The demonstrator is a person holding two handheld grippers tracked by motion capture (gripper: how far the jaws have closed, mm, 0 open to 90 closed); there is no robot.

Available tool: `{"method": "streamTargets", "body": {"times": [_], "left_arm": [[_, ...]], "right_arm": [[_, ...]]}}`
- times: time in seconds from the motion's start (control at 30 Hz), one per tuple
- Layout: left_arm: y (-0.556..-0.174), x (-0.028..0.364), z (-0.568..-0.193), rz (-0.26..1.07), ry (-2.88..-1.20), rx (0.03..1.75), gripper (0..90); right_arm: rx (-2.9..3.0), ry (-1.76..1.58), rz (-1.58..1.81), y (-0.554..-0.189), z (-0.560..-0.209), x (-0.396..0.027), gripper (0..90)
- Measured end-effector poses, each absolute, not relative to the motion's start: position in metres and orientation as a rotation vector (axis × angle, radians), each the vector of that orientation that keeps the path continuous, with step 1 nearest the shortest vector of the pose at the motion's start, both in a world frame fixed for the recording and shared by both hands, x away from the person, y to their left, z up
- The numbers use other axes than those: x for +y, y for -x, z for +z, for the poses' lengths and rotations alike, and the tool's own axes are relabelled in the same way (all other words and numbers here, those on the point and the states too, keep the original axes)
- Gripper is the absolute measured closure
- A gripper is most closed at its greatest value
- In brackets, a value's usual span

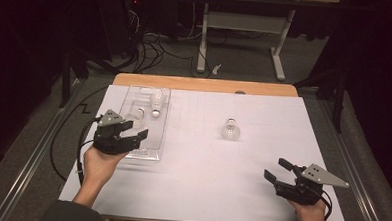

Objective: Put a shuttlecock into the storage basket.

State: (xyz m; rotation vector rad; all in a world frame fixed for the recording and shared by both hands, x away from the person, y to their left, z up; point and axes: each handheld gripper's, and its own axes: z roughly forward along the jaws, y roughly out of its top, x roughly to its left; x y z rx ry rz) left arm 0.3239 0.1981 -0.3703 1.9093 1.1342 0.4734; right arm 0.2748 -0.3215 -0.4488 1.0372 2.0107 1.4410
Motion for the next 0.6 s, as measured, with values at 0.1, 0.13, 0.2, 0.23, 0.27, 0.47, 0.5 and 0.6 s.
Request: {"method": "streamTargets", "body": {"times": [0.1,0.13,0.2,0.23,0.27,0.47,0.5,0.6], "left_arm": [[-0.320,0.197,-0.371,0.477,-1.901,1.118,38.3],[-0.319,0.197,-0.372,0.475,-1.900,1.115,38.3],[-0.318,0.197,-0.373,0.474,-1.897,1.111,38.3],[-0.317,0.196,-0.374,0.473,-1.898,1.109,38.3],[-0.317,0.196,-0.374,0.473,-1.898,1.109,38.3],[-0.308,0.199,-0.379,0.465,-1.879,1.100,38.6],[-0.306,0.200,-0.379,0.463,-1.872,1.102,38.7],[-0.303,0.203,-0.382,0.465,-1.859,1.106,38.8]], "right_arm": [[2.011,-1.038,1.439,-0.274,-0.449,-0.321,28.9],[2.011,-1.038,1.439,-0.274,-0.449,-0.322,28.9],[2.008,-1.039,1.441,-0.274,-0.449,-0.322,28.9],[2.008,-1.039,1.441,-0.274,-0.449,-0.322,28.9],[2.008,-1.039,1.441,-0.274,-0.449,-0.322,28.9],[2.009,-1.039,1.436,-0.275,-0.449,-0.322,28.8],[2.008,-1.037,1.436,-0.274,-0.449,-0.322,28.8],[2.011,-1.038,1.435,-0.274,-0.449,-0.322,28.8]]}}
